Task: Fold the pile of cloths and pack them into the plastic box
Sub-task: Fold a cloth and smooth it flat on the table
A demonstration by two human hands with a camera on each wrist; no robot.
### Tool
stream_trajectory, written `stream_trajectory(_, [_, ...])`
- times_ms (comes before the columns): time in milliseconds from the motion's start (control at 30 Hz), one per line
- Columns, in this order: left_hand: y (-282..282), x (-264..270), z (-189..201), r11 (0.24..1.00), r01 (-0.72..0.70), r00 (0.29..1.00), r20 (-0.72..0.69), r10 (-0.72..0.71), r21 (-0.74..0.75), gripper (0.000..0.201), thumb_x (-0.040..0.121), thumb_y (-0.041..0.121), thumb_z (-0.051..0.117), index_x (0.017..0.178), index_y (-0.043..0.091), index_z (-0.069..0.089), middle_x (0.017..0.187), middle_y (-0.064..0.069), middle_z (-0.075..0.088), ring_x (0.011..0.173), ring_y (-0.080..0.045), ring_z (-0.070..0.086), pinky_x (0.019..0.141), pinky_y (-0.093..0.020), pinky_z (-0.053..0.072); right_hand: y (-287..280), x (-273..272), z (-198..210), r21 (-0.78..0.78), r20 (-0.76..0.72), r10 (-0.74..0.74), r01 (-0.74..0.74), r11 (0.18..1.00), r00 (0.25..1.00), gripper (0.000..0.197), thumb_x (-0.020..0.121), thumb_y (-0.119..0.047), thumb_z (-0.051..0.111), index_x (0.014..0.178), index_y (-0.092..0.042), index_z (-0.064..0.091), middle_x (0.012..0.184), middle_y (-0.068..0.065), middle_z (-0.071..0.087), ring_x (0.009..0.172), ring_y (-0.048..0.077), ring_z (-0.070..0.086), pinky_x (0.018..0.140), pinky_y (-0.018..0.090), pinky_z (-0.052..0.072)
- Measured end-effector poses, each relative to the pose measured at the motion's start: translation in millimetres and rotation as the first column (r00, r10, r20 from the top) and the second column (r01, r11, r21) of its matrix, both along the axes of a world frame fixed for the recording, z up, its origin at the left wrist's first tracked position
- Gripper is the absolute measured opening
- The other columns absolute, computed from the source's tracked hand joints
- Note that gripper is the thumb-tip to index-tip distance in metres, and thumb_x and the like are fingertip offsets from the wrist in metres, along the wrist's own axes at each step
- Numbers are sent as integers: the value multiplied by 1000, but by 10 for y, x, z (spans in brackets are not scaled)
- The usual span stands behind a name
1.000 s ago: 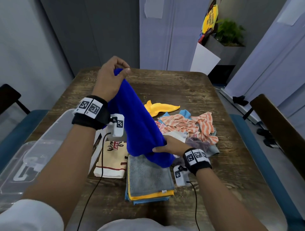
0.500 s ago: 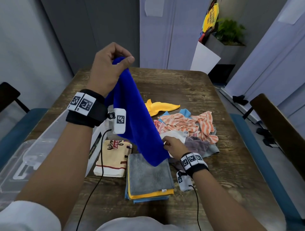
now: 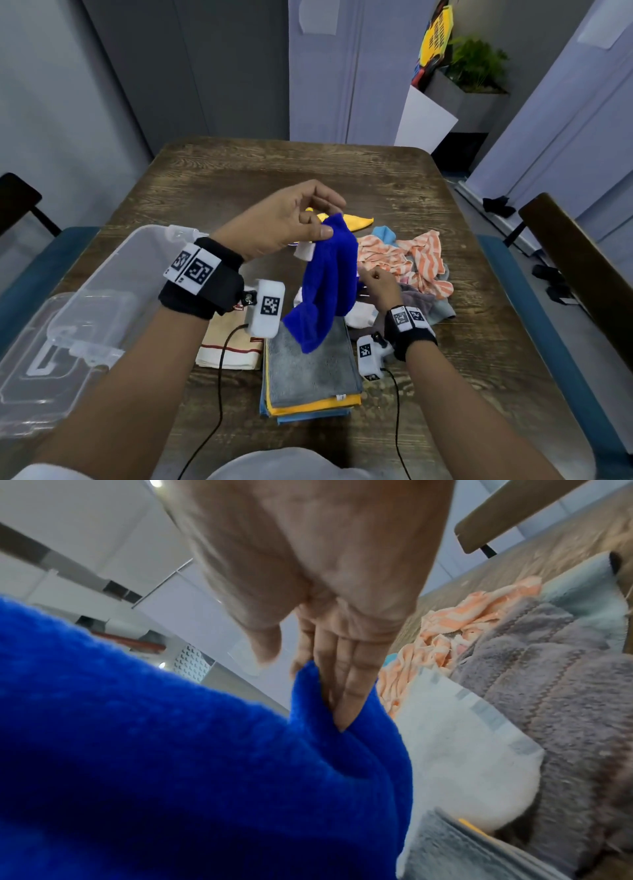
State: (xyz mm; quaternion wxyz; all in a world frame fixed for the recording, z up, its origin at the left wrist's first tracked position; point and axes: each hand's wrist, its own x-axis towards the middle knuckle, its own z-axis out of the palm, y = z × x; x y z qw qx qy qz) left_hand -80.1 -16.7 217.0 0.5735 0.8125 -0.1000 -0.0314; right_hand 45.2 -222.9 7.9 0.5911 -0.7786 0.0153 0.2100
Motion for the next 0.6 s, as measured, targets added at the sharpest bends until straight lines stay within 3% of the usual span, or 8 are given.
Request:
stream_trajectory(67, [-6, 11, -94, 1000, -12, 999, -38, 12, -5, 30, 91, 8, 69, 120, 9, 60, 119, -12, 65, 90, -23, 62, 92, -46, 52, -3, 12, 65, -2, 63, -18, 18, 1000, 998, 20, 87, -10, 69, 82, -12, 49, 89, 19, 61, 95, 46, 67, 79, 56, 60])
stream_trajectory(133, [10, 18, -193, 999, -38, 998, -48, 40, 35, 17, 92, 7, 67, 109, 9, 65, 109, -13, 69, 93, -19, 65, 90, -37, 52, 12, -13, 199, 97, 110, -18, 7, 995, 994, 24, 83, 5, 62, 87, -14, 48, 96, 16, 60, 92, 37, 67, 74, 43, 62])
stream_trajectory(200, [27, 29, -295, 997, -65, 996, -58, 68, 45, 11, 93, 8, 66, 104, 10, 68, 104, -13, 71, 94, -18, 66, 89, -34, 53, 61, -36, 343, 195, 165, -5, -28, 980, 986, 28, 84, 13, 52, 88, -14, 48, 95, 13, 61, 84, 25, 65, 63, 28, 56])
stream_trajectory(367, [53, 146, -592, 966, -255, 966, -24, 256, 37, 8, 100, 13, 58, 103, 6, 62, 96, -12, 69, 88, -12, 63, 84, -29, 50, 207, -182, 670, 410, 209, 40, -125, 904, 977, 35, 83, 18, 41, 80, -16, 49, 74, 1, 60, 69, 13, 55, 60, 26, 43])
stream_trajectory(467, [54, 202, -739, 939, -335, 942, -44, 333, -72, 7, 103, 15, 53, 100, 11, 58, 92, -14, 66, 86, -18, 60, 82, -37, 48, 245, -271, 836, 519, 219, 106, -208, 829, 970, 36, 82, 15, 40, 78, -19, 52, 87, 16, 58, 73, 19, 52, 63, 29, 39])
stream_trajectory(600, [15, 220, -795, 917, -362, 931, -14, 365, -169, 8, 103, 15, 52, 100, 15, 59, 100, -2, 65, 90, -15, 59, 85, -33, 49, 277, -310, 933, 528, 248, 195, -301, 794, 949, 36, 86, 17, 37, 81, -15, 52, 97, 18, 62, 83, 27, 56, 67, 29, 45])
